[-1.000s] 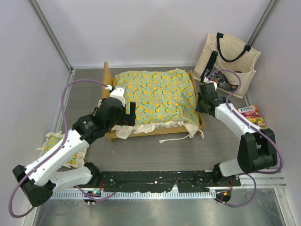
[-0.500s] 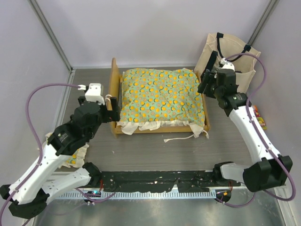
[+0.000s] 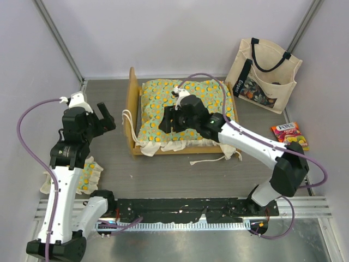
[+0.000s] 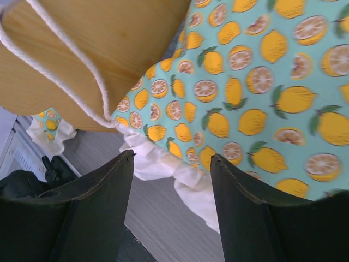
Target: Set up the pet bed
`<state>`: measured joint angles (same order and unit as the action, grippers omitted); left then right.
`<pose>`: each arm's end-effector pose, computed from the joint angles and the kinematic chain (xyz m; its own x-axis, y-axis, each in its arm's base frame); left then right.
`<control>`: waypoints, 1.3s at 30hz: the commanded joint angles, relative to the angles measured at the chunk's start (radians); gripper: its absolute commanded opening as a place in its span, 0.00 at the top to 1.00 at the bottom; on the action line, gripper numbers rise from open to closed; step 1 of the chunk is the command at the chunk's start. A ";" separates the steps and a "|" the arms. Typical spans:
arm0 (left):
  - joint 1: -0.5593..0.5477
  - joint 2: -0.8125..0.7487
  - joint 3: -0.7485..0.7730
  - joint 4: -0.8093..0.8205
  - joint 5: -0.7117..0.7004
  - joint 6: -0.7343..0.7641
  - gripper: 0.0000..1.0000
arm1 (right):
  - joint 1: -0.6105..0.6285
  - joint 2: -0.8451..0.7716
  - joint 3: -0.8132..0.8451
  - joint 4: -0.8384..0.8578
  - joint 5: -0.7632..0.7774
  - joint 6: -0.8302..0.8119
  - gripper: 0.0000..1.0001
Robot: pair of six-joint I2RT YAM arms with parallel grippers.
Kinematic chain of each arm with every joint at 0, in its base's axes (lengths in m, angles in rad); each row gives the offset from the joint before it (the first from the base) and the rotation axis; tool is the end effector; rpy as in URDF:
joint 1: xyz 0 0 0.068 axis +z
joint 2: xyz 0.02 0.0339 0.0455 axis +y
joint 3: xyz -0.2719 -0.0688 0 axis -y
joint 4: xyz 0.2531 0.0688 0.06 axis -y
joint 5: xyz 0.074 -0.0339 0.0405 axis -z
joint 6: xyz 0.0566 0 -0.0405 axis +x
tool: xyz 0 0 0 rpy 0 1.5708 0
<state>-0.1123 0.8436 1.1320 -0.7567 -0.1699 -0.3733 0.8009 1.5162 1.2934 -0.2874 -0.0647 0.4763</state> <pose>0.1806 -0.0107 0.3875 -0.4032 -0.3162 -0.8587 -0.2003 0.9461 -0.2544 0.2613 0.2748 0.3239 -0.6486 -0.0117 -0.7610 -0.5158 0.7421 0.4282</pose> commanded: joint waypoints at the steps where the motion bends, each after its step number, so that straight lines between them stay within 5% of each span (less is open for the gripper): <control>1: 0.092 -0.047 -0.055 0.033 0.210 -0.024 0.00 | 0.078 0.028 0.076 0.126 -0.034 -0.017 0.37; 8: 0.108 -0.066 -0.095 0.040 0.222 -0.039 0.00 | 0.106 0.171 0.225 0.004 0.035 0.066 0.39; 16: 0.108 -0.092 -0.083 0.004 0.199 -0.030 0.00 | 0.196 0.331 0.406 -0.214 0.302 0.217 0.39; 27: 0.108 -0.124 -0.058 -0.038 0.220 -0.010 0.00 | 0.222 0.418 0.366 -0.185 0.379 0.321 0.39; 33: 0.108 -0.133 -0.055 -0.038 0.346 0.040 0.00 | 0.222 0.441 0.368 -0.150 0.399 0.283 0.63; 36: 0.108 -0.129 -0.040 -0.049 0.389 0.069 0.00 | 0.222 0.418 0.363 -0.119 0.411 0.257 0.96; 39: 0.108 -0.121 -0.009 -0.059 0.426 0.082 0.00 | 0.221 0.391 0.346 -0.096 0.427 0.225 0.99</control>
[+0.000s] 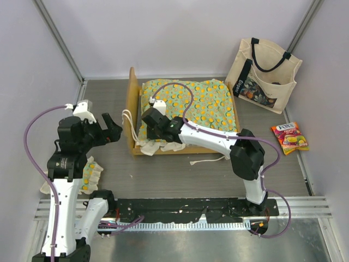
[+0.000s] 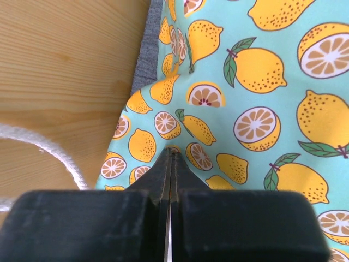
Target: Set up the pet bed
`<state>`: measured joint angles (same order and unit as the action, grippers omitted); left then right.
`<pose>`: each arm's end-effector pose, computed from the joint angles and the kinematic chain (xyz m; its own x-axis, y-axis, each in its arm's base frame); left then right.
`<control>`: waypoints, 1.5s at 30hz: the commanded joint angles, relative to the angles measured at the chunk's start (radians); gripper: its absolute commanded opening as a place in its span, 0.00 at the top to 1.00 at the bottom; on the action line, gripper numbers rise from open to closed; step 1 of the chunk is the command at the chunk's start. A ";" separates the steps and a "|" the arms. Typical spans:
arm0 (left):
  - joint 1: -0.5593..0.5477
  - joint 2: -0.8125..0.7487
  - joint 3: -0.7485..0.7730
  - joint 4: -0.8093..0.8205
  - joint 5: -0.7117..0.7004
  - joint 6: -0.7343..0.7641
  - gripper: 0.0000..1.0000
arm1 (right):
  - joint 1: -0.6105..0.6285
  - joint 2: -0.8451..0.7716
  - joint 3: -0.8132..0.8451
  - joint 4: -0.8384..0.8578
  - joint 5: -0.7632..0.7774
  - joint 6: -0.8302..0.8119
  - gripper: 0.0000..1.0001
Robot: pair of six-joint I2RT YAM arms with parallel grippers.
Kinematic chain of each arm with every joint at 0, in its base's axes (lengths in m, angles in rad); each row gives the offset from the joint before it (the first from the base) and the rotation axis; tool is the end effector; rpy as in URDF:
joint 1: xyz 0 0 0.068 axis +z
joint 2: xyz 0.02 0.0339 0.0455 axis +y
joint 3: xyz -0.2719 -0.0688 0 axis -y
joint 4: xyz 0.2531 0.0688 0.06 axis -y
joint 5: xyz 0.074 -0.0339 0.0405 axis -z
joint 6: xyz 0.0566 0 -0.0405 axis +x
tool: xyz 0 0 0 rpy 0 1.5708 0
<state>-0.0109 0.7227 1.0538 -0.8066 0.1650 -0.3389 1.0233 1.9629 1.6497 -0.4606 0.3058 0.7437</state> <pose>0.1512 -0.0109 0.3729 -0.4838 -0.3227 -0.8135 -0.0043 0.9304 -0.3665 0.2617 0.3965 0.2544 -0.7431 0.0214 -0.6688 -0.2705 0.9046 0.3294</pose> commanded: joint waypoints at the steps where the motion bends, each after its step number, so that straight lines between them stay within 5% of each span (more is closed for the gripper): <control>1: 0.006 0.004 0.081 -0.008 0.106 0.047 0.00 | -0.002 -0.077 -0.020 0.080 0.078 -0.046 0.99; 9: 0.006 0.087 0.172 0.004 0.260 -0.049 0.02 | -0.012 -0.185 -0.119 0.146 0.130 -0.053 0.99; 15: 0.008 0.184 0.175 0.006 0.170 -0.081 0.05 | -0.012 -0.193 -0.145 0.184 0.053 -0.040 0.99; 29: 0.006 0.241 -0.001 0.348 0.067 -0.276 0.12 | -0.012 -0.187 -0.160 0.212 0.010 -0.049 0.99; 38: 0.006 0.281 -0.037 0.397 0.068 -0.298 0.26 | -0.012 -0.182 -0.160 0.215 0.001 -0.052 0.99; 45: 0.006 0.282 -0.080 0.461 0.088 -0.339 0.52 | -0.015 -0.179 -0.163 0.217 0.000 -0.058 0.99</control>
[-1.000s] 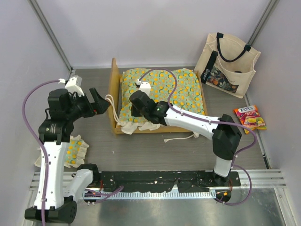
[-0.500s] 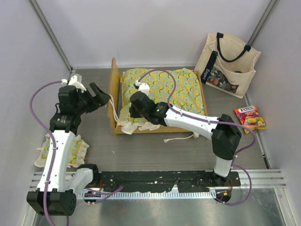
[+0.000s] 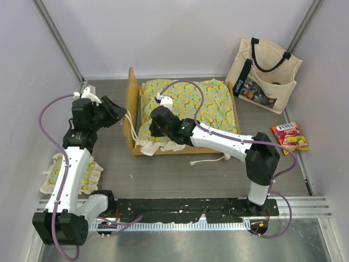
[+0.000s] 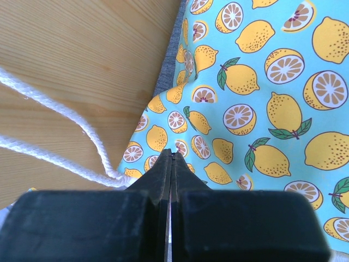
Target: Set up the pet bed
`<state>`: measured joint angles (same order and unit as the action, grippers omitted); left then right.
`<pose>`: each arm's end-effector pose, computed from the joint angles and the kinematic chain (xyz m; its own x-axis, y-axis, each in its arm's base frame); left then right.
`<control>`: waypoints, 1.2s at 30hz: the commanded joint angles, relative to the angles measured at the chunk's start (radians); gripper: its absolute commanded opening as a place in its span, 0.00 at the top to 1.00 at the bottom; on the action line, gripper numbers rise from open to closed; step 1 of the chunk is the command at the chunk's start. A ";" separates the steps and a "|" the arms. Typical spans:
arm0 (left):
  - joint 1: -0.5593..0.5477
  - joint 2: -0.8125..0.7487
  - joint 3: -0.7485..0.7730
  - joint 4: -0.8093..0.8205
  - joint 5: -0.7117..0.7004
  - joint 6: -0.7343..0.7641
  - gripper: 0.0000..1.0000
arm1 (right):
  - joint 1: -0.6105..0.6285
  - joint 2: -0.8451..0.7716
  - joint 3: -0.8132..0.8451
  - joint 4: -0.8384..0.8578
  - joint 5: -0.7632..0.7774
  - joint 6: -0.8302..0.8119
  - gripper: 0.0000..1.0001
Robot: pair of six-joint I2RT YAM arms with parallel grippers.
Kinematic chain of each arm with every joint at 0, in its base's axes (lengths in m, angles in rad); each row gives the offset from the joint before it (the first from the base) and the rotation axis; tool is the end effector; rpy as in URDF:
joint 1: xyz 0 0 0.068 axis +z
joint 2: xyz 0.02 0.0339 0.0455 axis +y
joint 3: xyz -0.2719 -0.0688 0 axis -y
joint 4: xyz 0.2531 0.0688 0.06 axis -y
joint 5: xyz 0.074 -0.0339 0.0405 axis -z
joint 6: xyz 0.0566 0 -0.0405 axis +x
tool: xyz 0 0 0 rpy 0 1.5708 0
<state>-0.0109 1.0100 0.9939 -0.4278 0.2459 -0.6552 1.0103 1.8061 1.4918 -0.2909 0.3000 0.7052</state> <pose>0.2457 -0.0165 0.3443 -0.4809 -0.5858 -0.6524 -0.0790 0.7700 -0.6332 0.2523 0.3705 0.2839 -0.6711 0.0957 -0.7352 -0.3217 0.8558 0.4050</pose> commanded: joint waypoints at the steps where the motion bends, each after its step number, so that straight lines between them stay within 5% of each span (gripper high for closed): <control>1: 0.006 -0.005 -0.021 0.084 0.007 -0.026 0.57 | -0.001 -0.022 -0.005 0.047 0.005 -0.019 0.99; 8: 0.006 -0.013 -0.012 0.092 0.015 -0.041 0.92 | -0.001 -0.011 -0.002 0.045 0.008 -0.016 0.99; 13: 0.006 -0.020 0.011 0.073 0.041 -0.020 1.00 | -0.006 0.010 -0.001 0.050 -0.009 -0.006 0.98; 36: 0.006 -0.208 -0.003 -0.290 0.282 0.178 1.00 | -0.018 -0.034 -0.044 0.131 -0.130 -0.027 0.88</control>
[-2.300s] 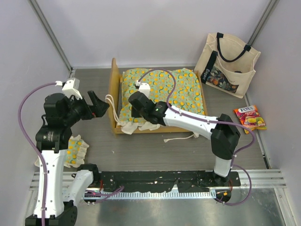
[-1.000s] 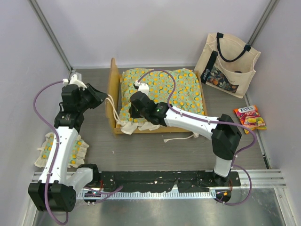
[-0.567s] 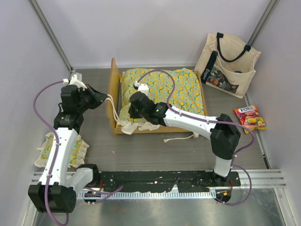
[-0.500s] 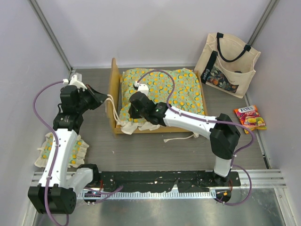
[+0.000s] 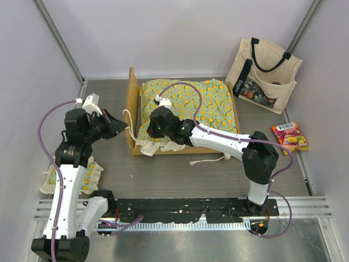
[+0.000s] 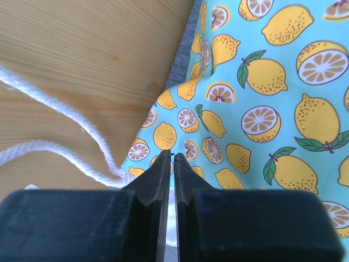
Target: Set up the pet bed
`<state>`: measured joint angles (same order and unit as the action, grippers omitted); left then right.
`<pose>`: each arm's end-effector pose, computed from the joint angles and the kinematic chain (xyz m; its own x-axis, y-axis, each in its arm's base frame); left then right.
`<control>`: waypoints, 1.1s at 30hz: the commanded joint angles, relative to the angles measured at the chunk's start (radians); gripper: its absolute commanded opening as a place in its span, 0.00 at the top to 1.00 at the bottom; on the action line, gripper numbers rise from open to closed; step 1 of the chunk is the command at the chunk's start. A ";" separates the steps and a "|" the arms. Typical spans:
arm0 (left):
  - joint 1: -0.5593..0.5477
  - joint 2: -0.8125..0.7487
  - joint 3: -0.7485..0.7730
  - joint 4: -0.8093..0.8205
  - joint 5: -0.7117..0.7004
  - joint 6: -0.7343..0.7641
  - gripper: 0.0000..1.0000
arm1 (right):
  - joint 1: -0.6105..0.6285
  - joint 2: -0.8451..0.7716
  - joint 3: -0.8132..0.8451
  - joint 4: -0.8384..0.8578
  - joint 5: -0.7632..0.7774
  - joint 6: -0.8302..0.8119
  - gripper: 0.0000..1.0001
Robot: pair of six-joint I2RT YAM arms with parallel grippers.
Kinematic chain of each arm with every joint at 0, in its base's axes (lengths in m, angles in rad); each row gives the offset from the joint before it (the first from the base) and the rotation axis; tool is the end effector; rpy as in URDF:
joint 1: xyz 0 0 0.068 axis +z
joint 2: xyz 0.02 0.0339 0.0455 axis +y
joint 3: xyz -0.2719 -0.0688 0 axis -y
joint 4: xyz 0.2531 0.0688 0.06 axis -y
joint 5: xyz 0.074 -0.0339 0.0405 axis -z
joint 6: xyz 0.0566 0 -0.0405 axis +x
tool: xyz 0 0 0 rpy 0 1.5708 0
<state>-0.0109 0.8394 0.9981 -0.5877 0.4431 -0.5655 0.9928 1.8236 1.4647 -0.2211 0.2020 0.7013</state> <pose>0.1924 -0.0264 0.3631 -0.5654 -0.4780 -0.6722 0.1146 0.7616 -0.6379 0.2577 0.3743 0.2731 -0.6990 0.0853 -0.7100 -0.3637 0.8125 0.4557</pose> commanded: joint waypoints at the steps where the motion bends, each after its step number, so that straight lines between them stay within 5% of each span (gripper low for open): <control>1: 0.006 -0.057 -0.018 -0.150 0.095 0.098 1.00 | 0.000 -0.058 -0.018 0.063 -0.030 -0.025 0.87; 11: -0.012 -0.151 -0.073 -0.482 0.077 0.159 1.00 | 0.000 -0.078 -0.044 0.063 -0.004 -0.011 0.82; 13: -0.012 -0.177 -0.079 -0.445 0.045 0.138 0.99 | -0.002 -0.081 -0.049 0.060 0.010 0.012 0.75; 19: -0.012 -0.230 -0.027 -0.207 -0.043 0.024 0.62 | -0.002 -0.060 -0.015 0.031 0.059 0.135 0.54; 33: -0.012 -0.100 0.080 -0.149 -0.070 0.090 0.52 | 0.006 0.158 0.215 -0.186 0.112 0.308 0.44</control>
<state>-0.0196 0.7471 1.0580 -0.7834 0.3824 -0.5053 0.9932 1.9202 1.5852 -0.2920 0.2543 0.9470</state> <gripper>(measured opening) 0.477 0.555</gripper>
